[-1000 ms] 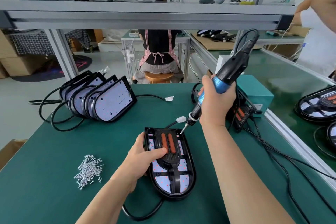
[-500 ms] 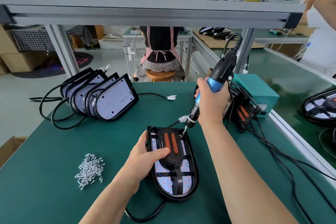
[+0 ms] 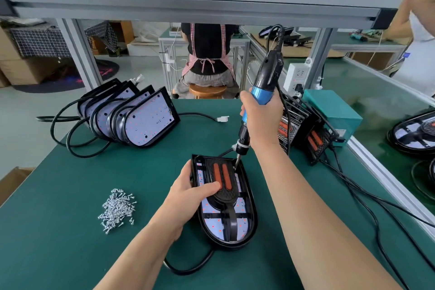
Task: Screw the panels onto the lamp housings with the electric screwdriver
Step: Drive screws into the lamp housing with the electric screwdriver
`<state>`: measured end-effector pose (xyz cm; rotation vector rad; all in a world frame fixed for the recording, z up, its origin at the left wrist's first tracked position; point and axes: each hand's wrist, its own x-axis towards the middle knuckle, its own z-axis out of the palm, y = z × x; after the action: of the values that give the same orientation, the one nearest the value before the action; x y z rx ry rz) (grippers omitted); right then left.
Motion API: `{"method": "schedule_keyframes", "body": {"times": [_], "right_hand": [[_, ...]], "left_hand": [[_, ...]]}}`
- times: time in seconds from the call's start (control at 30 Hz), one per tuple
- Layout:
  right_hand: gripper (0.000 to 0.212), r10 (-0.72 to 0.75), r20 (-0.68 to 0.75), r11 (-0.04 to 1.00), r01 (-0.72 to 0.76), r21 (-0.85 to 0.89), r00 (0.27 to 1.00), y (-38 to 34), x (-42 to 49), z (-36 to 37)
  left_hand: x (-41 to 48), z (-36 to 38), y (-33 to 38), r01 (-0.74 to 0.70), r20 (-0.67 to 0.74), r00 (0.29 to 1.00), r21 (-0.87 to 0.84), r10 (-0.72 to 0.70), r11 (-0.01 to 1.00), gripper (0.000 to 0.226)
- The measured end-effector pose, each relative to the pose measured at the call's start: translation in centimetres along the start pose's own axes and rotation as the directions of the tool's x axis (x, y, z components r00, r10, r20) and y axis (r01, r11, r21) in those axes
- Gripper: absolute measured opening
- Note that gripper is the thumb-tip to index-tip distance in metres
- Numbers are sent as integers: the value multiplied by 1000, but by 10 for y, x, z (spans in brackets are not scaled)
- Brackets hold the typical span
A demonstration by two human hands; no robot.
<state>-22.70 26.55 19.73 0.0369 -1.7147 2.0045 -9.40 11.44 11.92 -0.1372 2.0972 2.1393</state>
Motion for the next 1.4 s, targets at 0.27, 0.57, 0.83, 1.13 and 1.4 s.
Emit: {"method": "schedule_keyframes", "body": {"times": [0.27,0.57,0.83,1.13,1.4], "right_hand": [[14,9,33,999,-10,36,999,1,1,-4],[16,9,186,992,-32,123,983,-5,-5,-14],[17,-17,46,970,5,241,999,-25,-5,-35],[14,272,-112,780,-151,608,956,-29,-31,-92],[12,560,-19,574,-372,729,828,26,-77,-108]], "left_hand": [[1,0,-2,-12,-6,1000,3,12,1000,55],[-2,-1,4,1,-1,1000,21,0,1000,49],[-4,0,8,36,27,999,66,-38,997,43],[-6,0,8,30,1,1000,70,-30,997,43],[-9,-2,7,46,-112,993,228,-21,973,58]]}}
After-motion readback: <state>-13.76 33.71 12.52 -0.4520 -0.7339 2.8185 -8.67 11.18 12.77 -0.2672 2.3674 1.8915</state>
